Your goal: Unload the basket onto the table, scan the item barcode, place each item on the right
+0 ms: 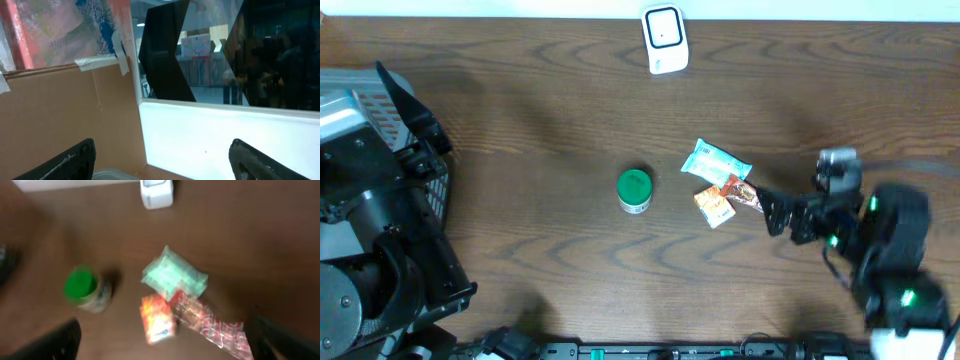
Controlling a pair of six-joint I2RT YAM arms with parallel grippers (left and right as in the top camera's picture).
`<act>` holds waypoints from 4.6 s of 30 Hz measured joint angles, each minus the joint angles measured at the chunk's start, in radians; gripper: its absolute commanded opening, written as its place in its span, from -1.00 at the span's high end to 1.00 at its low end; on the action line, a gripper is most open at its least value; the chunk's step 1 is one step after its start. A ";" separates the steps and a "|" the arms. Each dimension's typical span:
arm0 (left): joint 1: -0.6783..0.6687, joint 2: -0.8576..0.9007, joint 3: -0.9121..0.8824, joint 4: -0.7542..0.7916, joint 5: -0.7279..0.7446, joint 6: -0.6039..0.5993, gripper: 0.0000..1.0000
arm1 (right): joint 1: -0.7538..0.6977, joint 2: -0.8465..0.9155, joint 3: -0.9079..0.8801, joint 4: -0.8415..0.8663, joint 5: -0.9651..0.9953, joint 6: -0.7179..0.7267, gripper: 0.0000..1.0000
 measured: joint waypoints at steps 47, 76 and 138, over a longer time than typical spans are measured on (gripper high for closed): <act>0.000 -0.155 -0.012 -0.039 0.000 -0.089 -0.71 | 0.385 1.111 0.352 -0.111 0.286 1.178 -0.89; 0.162 -0.201 -0.031 -0.091 0.063 -0.095 -0.71 | 0.352 1.152 0.542 -0.369 0.050 0.499 -0.34; 0.524 -0.320 -0.297 -0.112 0.481 -0.147 -0.70 | 0.449 1.153 0.452 -0.247 0.502 0.753 0.59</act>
